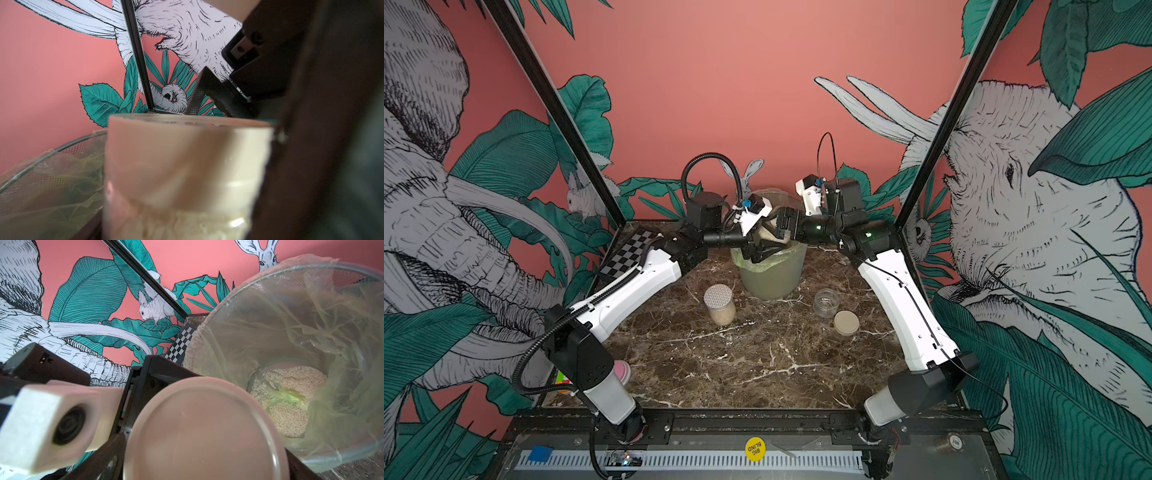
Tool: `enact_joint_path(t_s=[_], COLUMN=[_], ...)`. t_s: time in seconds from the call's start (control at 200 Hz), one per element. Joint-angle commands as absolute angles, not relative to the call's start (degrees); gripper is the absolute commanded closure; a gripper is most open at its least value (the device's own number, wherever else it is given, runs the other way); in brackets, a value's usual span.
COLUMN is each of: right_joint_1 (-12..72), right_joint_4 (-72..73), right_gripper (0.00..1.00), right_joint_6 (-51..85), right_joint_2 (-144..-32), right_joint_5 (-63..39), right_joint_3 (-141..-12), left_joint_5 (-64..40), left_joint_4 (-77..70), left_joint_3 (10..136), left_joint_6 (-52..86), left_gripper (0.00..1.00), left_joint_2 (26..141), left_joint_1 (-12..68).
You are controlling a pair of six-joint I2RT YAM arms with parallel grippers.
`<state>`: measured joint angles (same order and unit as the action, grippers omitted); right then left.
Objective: Empty moldy rice from jars
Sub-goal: Pick up the jar from the center of the board.
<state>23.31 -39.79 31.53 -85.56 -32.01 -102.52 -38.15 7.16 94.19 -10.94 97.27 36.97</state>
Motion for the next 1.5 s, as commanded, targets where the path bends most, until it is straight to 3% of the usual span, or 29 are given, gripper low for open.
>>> enact_joint_path(t_s=[0.0, 0.38, 0.625, 0.93, 1.495], right_joint_1=[22.9, 19.7, 16.8, 13.9, 14.1], right_joint_4=[-37.5, -39.0, -50.9, -59.4, -63.5], right_gripper=[0.02, 0.02, 0.02, 0.02, 0.02], right_joint_6=[31.5, 32.8, 35.0, 41.6, 39.4], right_joint_2=[-82.1, -73.7, -70.1, -69.5, -75.5], right_joint_5=[-32.7, -30.9, -33.1, -40.4, -41.3], right_joint_3=[-100.6, -92.1, -93.5, -96.0, -97.1], left_joint_5=[-38.2, -35.0, -16.2, -4.2, -2.3], left_joint_4=[1.3, -2.7, -6.7, -12.4, -14.8], left_joint_3=[93.3, 88.4, 78.5, 68.9, 65.6], left_joint_6=[-9.8, -11.2, -20.1, -23.4, -23.7], left_gripper=[0.99, 1.0, 1.0, 1.0, 1.0], left_joint_2=[93.6, 89.0, 81.8, 78.1, 77.8], left_joint_1=[37.0, 39.4, 47.4, 53.5, 55.1])
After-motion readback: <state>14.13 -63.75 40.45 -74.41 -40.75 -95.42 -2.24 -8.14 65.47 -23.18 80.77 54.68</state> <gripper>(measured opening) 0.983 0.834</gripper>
